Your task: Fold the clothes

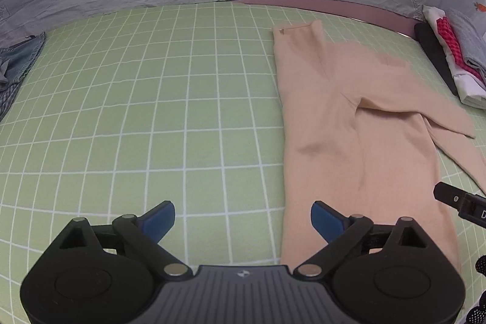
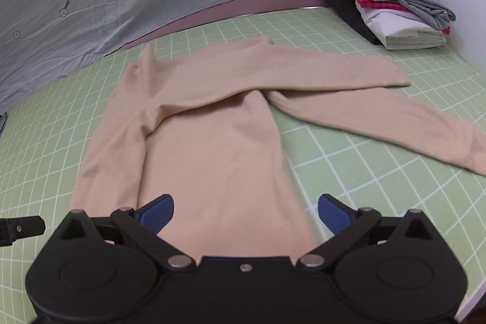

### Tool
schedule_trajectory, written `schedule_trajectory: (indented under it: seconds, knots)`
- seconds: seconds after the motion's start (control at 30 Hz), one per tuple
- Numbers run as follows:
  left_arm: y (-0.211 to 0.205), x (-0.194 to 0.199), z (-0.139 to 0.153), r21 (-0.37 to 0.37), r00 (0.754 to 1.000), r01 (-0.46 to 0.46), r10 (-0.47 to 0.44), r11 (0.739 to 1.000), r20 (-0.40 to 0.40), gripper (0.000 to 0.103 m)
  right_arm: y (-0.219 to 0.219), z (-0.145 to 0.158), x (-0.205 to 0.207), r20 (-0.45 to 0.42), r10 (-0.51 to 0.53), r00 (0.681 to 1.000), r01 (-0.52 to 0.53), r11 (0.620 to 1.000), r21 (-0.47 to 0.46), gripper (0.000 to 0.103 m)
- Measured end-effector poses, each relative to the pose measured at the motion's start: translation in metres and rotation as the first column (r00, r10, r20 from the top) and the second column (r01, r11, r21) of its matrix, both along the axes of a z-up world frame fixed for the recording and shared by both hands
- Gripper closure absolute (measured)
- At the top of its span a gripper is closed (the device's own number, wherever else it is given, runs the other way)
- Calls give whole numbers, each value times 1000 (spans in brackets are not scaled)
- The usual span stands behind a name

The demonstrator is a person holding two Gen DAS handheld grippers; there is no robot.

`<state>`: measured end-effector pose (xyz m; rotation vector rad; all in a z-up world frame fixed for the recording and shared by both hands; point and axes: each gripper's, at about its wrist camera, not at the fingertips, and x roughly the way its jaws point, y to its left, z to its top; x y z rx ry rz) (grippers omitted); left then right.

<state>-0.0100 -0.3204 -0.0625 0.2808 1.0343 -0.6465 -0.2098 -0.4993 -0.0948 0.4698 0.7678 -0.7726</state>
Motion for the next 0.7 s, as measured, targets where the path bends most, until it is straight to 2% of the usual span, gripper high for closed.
schedule_trajectory:
  seconds: [0.13, 0.27, 0.47, 0.7]
  knots:
    - [-28, 14, -9, 22, 1000, -6, 7, 1000, -4, 7, -44, -3, 4, 14, -19, 1000, 19, 999, -43, 0]
    - [-53, 30, -17, 64, 1000, -16, 15, 998, 16, 7, -101, -11, 5, 21, -87, 996, 89, 994, -60, 0]
    - [-77, 54, -27, 100, 999, -29, 33, 995, -42, 7, -191, -28, 2, -22, -224, 974, 221, 972, -73, 0]
    - [-88, 70, -38, 142, 996, -36, 48, 989, -75, 7, -261, -56, -7, -63, -285, 957, 280, 957, -72, 0]
